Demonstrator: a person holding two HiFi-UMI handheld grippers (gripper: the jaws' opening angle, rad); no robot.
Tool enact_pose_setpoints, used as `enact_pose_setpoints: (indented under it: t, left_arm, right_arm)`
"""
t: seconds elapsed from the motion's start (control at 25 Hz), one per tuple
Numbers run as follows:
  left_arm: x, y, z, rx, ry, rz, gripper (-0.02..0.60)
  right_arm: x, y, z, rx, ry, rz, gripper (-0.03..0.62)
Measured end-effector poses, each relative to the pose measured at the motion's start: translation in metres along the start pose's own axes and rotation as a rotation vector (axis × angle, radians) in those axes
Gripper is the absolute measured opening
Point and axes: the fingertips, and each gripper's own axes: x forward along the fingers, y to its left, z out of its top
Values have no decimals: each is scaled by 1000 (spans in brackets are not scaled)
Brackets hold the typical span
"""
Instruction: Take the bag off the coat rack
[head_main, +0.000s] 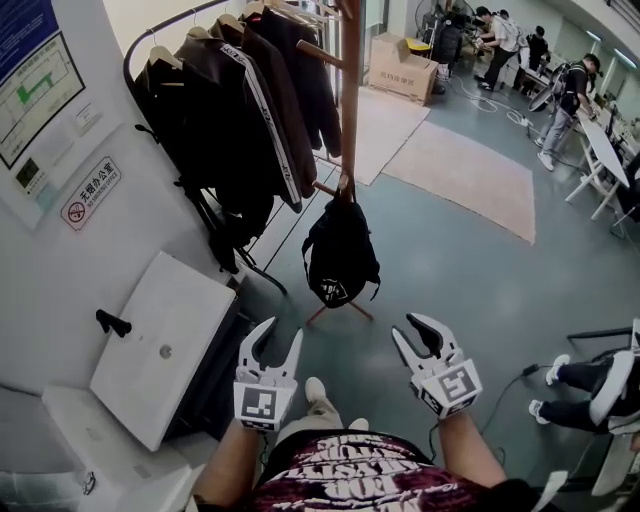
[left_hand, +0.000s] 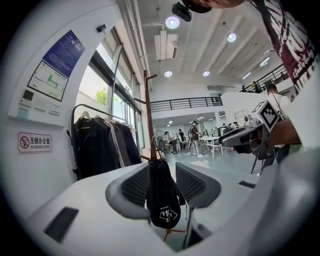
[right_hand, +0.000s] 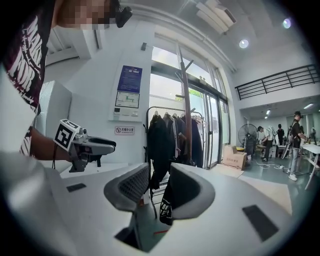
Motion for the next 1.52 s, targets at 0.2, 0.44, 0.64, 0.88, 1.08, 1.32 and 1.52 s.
enact_pose_setpoints:
  t: [0.2, 0.44, 0.64, 0.88, 1.08, 1.32, 1.52]
  left_arm:
    - [33, 23, 1, -1, -4, -47, 166]
    - [63, 55, -1, 0, 3, -77, 166]
    - [85, 72, 4, 14, -9, -120, 164]
    - [104, 93, 6, -3, -6, -123, 163]
    - [117, 96, 8, -21, -2, -141, 163]
    - [131, 94, 3, -22, 13, -153, 163]
    - [153, 92, 0, -29, 26, -157, 163]
  right_arm:
    - [37, -10, 7, -2, 9, -15, 141]
    - [80, -12, 19, -15, 15, -16, 141]
    - [102, -21, 31, -24, 8, -50, 141]
    - [113, -26, 34, -20, 20, -86, 141]
    - [122, -34, 38, -16, 15, -100, 140]
    - [133, -42, 35, -11, 26, -93, 138]
    - [150, -58, 32, -4, 25, -75, 138]
